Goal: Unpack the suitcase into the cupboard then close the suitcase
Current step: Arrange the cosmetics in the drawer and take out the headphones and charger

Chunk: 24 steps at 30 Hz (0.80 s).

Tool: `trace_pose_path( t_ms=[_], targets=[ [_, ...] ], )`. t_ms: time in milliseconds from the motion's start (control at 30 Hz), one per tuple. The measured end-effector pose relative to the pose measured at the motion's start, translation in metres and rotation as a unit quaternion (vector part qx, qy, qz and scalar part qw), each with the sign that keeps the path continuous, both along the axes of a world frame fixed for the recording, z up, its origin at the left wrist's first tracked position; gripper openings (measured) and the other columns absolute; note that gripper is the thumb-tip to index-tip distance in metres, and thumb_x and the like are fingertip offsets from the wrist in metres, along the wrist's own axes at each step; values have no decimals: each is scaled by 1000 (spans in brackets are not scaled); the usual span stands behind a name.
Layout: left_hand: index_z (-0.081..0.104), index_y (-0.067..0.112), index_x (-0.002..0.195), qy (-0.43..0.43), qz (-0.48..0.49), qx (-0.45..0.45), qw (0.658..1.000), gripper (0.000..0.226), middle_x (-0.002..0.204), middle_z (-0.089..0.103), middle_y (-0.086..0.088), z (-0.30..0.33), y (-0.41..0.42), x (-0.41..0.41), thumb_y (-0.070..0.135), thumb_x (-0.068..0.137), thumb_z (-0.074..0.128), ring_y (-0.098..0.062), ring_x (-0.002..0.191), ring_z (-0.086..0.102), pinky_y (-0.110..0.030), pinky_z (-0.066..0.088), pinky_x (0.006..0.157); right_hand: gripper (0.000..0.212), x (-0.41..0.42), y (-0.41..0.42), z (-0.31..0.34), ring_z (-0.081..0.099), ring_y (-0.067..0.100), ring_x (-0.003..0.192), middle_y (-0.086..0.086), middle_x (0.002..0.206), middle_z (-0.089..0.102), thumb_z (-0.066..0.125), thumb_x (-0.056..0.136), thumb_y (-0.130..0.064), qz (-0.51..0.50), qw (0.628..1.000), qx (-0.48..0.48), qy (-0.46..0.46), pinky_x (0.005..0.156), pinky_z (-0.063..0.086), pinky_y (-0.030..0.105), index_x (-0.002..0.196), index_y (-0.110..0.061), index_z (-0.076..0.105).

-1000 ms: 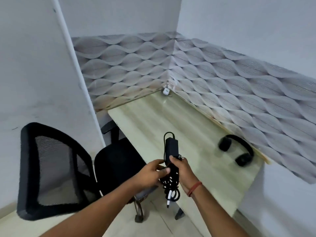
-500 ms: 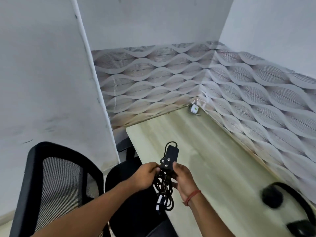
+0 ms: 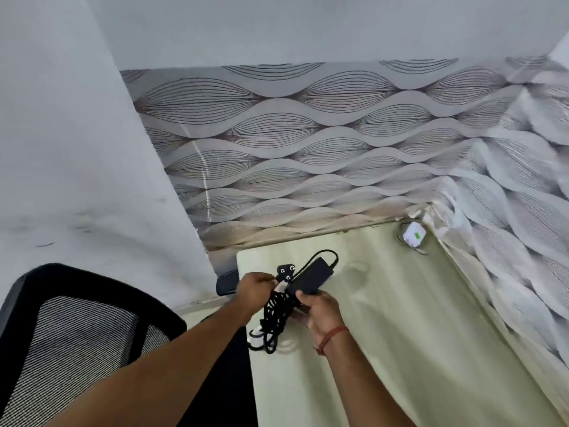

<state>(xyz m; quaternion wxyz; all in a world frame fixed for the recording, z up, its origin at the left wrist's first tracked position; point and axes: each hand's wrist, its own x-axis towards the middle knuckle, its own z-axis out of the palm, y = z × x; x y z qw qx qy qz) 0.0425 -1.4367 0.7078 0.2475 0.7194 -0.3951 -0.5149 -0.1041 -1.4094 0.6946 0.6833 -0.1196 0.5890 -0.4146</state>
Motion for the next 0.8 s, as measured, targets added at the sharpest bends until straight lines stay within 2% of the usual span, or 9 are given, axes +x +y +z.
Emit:
trace_pose_path(
  t_ms=[100,233,300,400,500,567,633,733,800],
  targets=[
    [73,14,83,-40,-2,-15,999,14,83,70,-6,-10,-30,-4,22,89,63,-21,82,64,-29,51,77,20,2,-32,-18,65,33,78,23,96,69,60,86,7,-19,1000,16,-9,66,56,41,105,7,65],
    [72,16,100,-68,-57,-47,995,20,96,69,2,-22,-64,-12,26,96,55,-14,86,59,-23,41,72,14,2,-66,-38,61,34,82,20,93,65,59,90,4,-73,996,47,-8,79,51,50,103,6,63],
    [69,13,107,-96,-97,-76,988,28,102,67,1,-25,-73,-11,27,100,46,-17,94,58,-23,37,75,13,0,-77,-43,60,34,88,20,94,65,60,90,2,-89,994,54,-18,85,51,51,103,5,62],
    [64,5,112,-181,-149,-151,961,34,111,65,-15,-34,-75,7,26,103,38,-31,106,57,-31,39,83,12,-1,-90,-47,57,25,73,12,85,61,59,92,0,-99,993,59,-16,71,53,39,103,4,60],
    [55,7,123,-269,-182,-191,927,53,122,58,-17,-43,-63,33,44,98,27,-34,113,53,-36,42,93,4,-2,-103,-45,57,23,74,13,86,59,55,93,4,-126,989,68,-35,90,50,50,94,0,57],
    [52,5,128,-286,-174,-205,920,65,125,56,-18,-50,-52,45,51,93,24,-35,116,52,-40,46,97,15,0,-116,-45,61,28,81,16,96,62,57,92,4,-142,988,64,-18,91,50,53,107,6,58],
    [50,2,131,-304,-181,-213,911,66,128,55,-21,-60,-36,50,51,93,29,-36,118,52,-43,45,100,19,5,-127,-51,60,26,70,13,89,61,58,92,1,-145,987,72,10,94,49,53,111,5,57],
    [45,-2,138,-353,-248,-194,881,75,139,49,-23,-78,-9,52,55,91,32,-38,130,45,-45,36,111,10,9,-139,-50,58,25,67,14,86,56,61,92,-3,-138,986,89,40,84,55,48,86,1,54],
    [40,-3,142,-399,-295,-166,852,85,148,39,-23,-87,4,49,61,88,34,-40,137,37,-44,25,116,13,9,-142,-51,60,28,78,18,94,58,64,90,-5,-130,985,91,63,67,56,43,94,3,54]
  ],
)
